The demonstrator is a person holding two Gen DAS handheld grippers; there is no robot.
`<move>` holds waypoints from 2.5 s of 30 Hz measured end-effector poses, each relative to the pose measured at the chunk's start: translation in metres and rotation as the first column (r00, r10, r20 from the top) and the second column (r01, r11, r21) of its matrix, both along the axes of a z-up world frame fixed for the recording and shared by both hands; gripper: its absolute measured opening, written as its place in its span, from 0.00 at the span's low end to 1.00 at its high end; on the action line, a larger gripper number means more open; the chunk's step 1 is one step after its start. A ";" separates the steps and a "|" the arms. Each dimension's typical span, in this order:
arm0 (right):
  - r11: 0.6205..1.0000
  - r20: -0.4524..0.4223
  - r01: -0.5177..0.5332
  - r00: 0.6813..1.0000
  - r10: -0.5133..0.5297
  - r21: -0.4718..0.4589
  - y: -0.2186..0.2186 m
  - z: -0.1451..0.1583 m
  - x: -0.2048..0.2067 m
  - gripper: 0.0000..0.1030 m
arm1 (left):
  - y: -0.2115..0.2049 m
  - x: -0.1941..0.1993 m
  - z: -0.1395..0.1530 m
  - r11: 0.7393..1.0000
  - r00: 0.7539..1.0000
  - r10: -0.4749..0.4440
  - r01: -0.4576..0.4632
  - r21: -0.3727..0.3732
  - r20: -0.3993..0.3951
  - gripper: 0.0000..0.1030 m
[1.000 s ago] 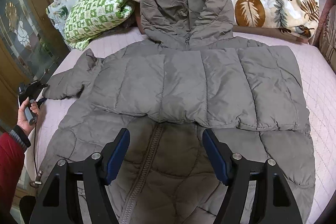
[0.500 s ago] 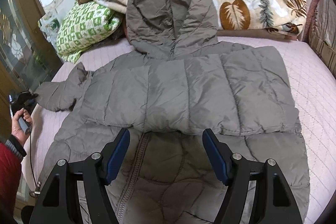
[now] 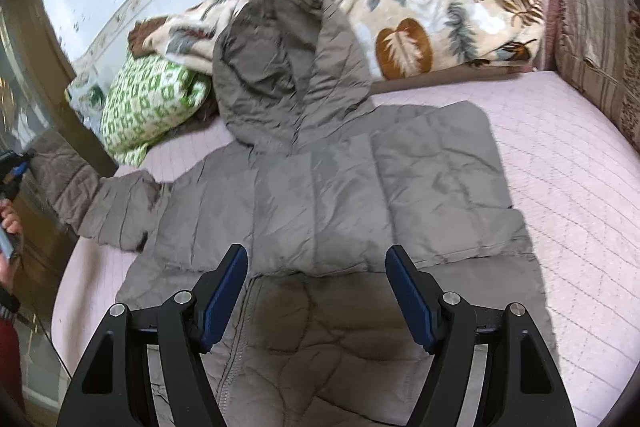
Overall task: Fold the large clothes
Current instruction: 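Carry the sleeve across the jacket body over the first sleeve, then open the left gripper and release the sleeve on the jacket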
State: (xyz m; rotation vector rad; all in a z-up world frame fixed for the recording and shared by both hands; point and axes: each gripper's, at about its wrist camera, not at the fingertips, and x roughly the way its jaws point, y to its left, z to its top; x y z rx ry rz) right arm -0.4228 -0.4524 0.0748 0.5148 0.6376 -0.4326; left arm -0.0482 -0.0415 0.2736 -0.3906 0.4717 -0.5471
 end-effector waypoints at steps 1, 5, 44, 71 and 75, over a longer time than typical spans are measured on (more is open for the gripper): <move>1.000 0.005 0.004 1.000 -0.004 0.004 -0.003 0.002 -0.002 0.74 | -0.011 -0.011 0.010 1.000 0.999 -0.030 0.030 0.001 0.018 0.14; 0.999 0.042 0.041 0.998 -0.042 0.017 -0.015 0.011 -0.022 0.74 | -0.063 -0.060 0.040 0.988 0.984 -0.156 0.154 0.026 0.086 0.14; 0.960 0.119 0.266 0.954 -0.275 0.087 -0.097 0.021 -0.151 0.74 | -0.389 -0.276 -0.186 0.693 0.792 -0.569 0.606 0.390 -0.220 0.14; 0.958 0.129 0.266 0.952 -0.279 0.109 -0.099 0.022 -0.150 0.74 | -0.358 -0.325 -0.172 0.643 0.736 -0.609 0.676 0.361 -0.294 0.65; 0.956 0.128 0.268 0.951 -0.282 0.115 -0.099 0.022 -0.149 0.74 | -0.323 -0.324 -0.162 0.663 0.747 -0.594 0.665 0.344 -0.299 0.65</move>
